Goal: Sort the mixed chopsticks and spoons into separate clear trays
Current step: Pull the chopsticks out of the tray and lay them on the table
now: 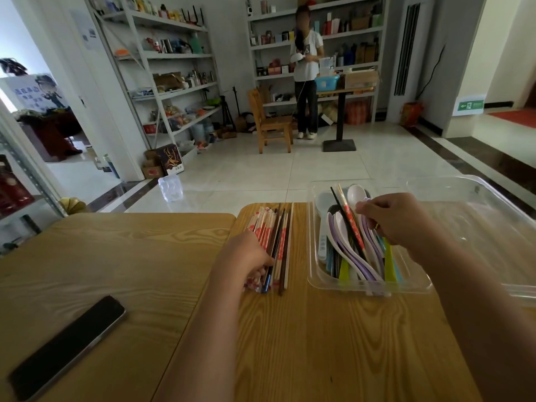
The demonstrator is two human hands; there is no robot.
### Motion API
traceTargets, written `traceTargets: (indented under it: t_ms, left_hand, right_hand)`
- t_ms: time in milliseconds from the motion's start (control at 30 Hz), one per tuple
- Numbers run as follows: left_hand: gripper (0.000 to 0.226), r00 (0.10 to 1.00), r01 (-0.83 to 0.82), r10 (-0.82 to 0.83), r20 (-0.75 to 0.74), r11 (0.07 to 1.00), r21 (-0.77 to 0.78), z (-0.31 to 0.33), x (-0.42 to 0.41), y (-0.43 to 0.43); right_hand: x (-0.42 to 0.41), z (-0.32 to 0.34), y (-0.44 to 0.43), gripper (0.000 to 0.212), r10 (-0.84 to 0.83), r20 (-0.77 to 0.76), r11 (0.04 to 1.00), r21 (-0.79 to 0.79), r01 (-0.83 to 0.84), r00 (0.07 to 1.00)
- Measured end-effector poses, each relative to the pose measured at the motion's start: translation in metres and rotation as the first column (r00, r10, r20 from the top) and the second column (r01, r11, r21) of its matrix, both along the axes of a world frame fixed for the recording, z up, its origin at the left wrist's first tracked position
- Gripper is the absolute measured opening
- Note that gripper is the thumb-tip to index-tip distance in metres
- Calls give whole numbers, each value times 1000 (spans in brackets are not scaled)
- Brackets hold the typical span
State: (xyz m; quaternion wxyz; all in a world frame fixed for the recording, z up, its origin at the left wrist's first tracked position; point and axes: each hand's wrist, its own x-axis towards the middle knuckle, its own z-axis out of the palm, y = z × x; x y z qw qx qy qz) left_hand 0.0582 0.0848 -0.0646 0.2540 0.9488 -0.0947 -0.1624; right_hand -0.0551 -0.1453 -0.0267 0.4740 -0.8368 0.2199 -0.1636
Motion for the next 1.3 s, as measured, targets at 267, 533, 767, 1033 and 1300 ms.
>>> traceTargets:
  t_ms: [267, 533, 767, 1033, 1300]
  left_hand:
    - [20, 992, 11, 8, 123, 989, -148, 10, -5, -2]
    - [9, 997, 53, -4, 71, 719, -693, 29, -29, -30]
    - [8, 990, 115, -136, 30, 676, -727, 22, -47, -55]
    - [8, 988, 130, -148, 41, 663, -737, 21, -45, -54]
    - [9, 986, 139, -161, 39, 677, -722, 20, -45, -54]
  right_hand:
    - [0, -3, -7, 40, -31, 14, 1000, 8, 31, 999]
    - [4, -11, -3, 31, -119, -65, 953, -287, 95, 991]
    - [7, -37, 20, 25, -184, -277, 835, -551, 1, 943]
    - [7, -37, 19, 19, -165, -293, 865, -501, -4, 942]
    - [11, -36, 8, 28, -109, -244, 912, -411, -1, 964]
